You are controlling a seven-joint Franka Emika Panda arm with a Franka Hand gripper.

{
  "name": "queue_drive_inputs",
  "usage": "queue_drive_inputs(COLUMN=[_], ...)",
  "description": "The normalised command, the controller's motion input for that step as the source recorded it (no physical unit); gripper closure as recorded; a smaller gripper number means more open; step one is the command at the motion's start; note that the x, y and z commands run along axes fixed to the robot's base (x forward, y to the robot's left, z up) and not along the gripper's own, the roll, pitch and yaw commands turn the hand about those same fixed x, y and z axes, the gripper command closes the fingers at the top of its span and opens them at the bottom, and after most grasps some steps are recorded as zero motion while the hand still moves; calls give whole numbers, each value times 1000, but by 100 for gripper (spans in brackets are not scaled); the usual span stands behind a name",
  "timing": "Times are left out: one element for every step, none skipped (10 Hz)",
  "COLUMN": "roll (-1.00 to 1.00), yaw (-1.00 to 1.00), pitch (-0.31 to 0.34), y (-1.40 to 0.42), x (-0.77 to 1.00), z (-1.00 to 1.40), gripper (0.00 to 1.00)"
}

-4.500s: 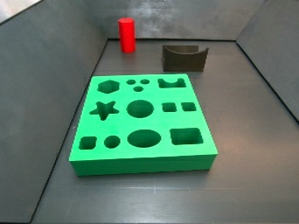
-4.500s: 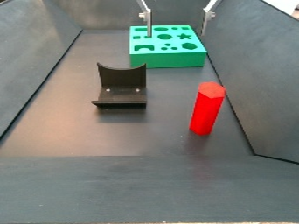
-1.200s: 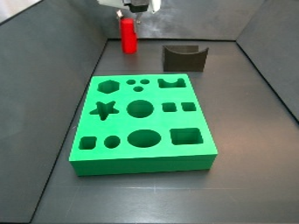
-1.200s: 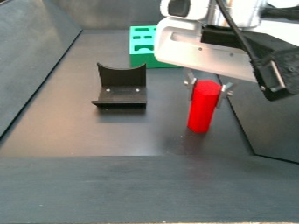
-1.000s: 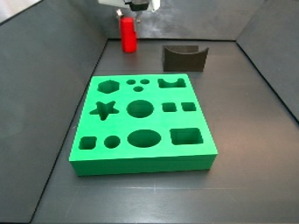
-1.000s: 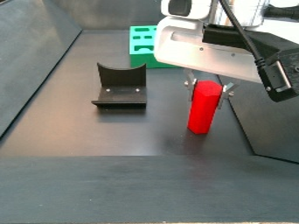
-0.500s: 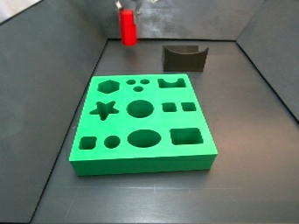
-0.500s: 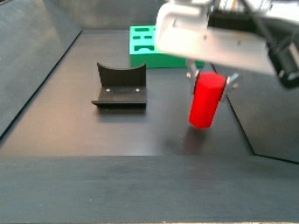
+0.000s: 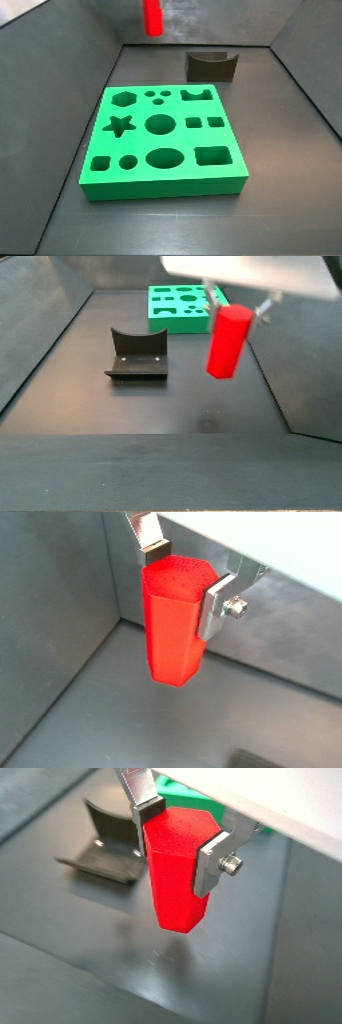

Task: Pick up the hexagon object. Move up. Move to above the board. Insert the hexagon object.
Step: Move to above the board.

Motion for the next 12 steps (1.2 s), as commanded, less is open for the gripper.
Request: queue_drive_inputs(roll=[-20,-20,-19,-17,-17,-17,-12,-8,3,7,-67,-40], yaw=[121,93,61,50,36,31,28,27,27,27,1000,1000], pitch=[49,52,63,65,80,85,75,68,68,73,394,397], y=[-48,-48,-43,-43,-38,-30,-21,-19,-13,-10,-1000,-1000], x=[467,442,387,364,289,220,108,72,32,26,-67,-66], z=[1000,1000,1000,1000,1000,892,672,564,288,175,114,120], gripper=[100,100,100,100,100,100,100,100,100,100,100,100])
